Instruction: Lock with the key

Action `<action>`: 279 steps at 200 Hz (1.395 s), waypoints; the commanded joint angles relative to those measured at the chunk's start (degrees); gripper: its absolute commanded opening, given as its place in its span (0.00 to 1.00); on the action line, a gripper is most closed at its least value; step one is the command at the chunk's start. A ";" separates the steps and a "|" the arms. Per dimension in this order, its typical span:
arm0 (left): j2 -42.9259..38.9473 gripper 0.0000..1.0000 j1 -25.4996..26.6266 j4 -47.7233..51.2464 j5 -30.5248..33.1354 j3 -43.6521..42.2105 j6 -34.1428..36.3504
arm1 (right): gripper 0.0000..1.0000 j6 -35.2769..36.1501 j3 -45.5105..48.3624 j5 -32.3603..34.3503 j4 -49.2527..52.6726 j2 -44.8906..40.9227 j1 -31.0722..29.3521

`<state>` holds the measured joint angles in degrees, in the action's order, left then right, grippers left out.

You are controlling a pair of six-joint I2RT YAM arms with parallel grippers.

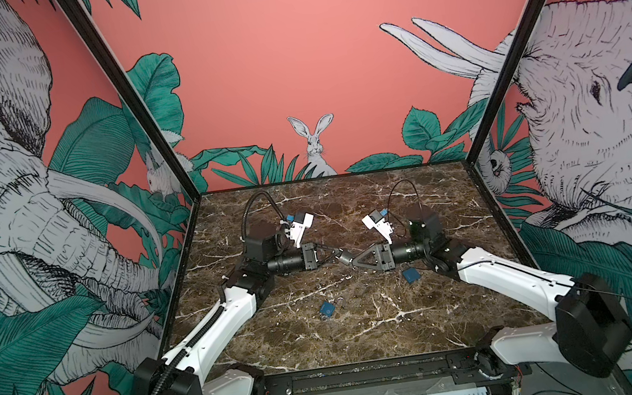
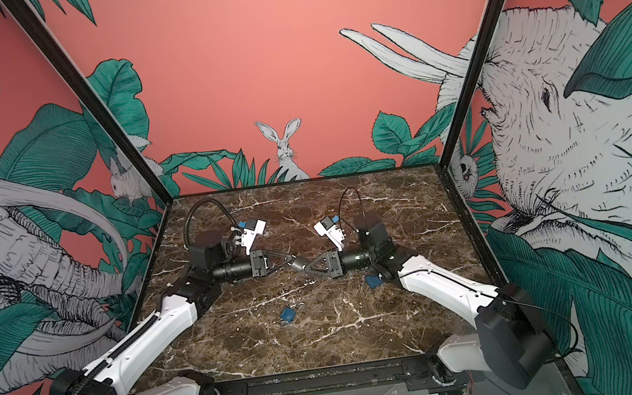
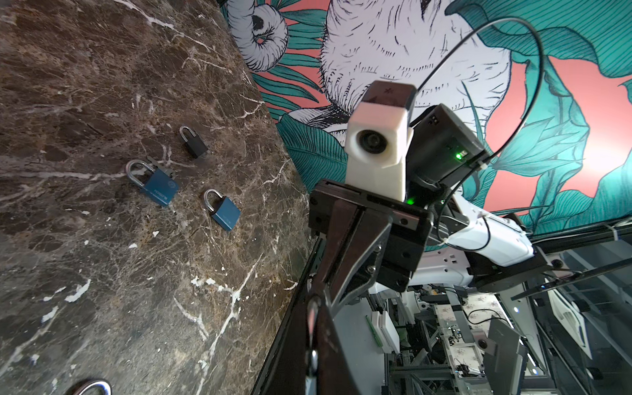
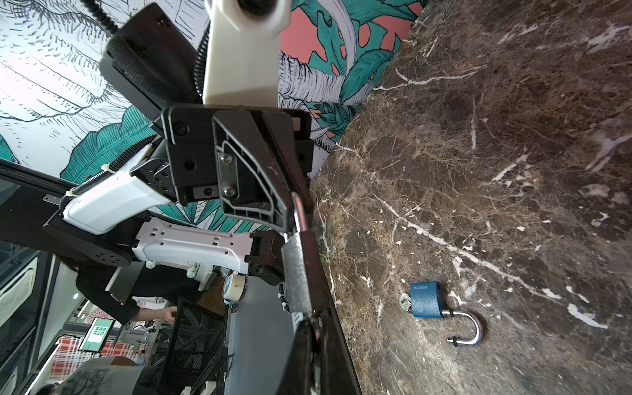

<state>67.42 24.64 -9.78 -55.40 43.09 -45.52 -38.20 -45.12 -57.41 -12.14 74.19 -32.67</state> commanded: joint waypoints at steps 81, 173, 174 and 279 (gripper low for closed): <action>-2.79 0.00 -6.07 -2.61 0.49 1.18 -1.88 | 0.00 -2.96 4.43 -1.65 -5.94 1.46 1.80; -3.08 0.00 -7.33 3.15 -1.36 2.42 1.73 | 0.00 -0.50 5.01 2.44 -0.85 -1.37 3.70; -3.04 0.00 -7.33 3.74 -1.28 2.47 2.00 | 0.00 -0.31 4.94 2.68 -0.42 -1.48 3.81; 7.07 0.00 10.07 19.02 9.87 5.10 15.11 | 0.00 8.67 5.33 32.73 29.64 -18.08 6.90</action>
<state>71.70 31.90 7.73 -49.41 45.87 -33.10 -31.38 -40.77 -33.10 10.66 58.87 -26.15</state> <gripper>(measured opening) 0.077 0.048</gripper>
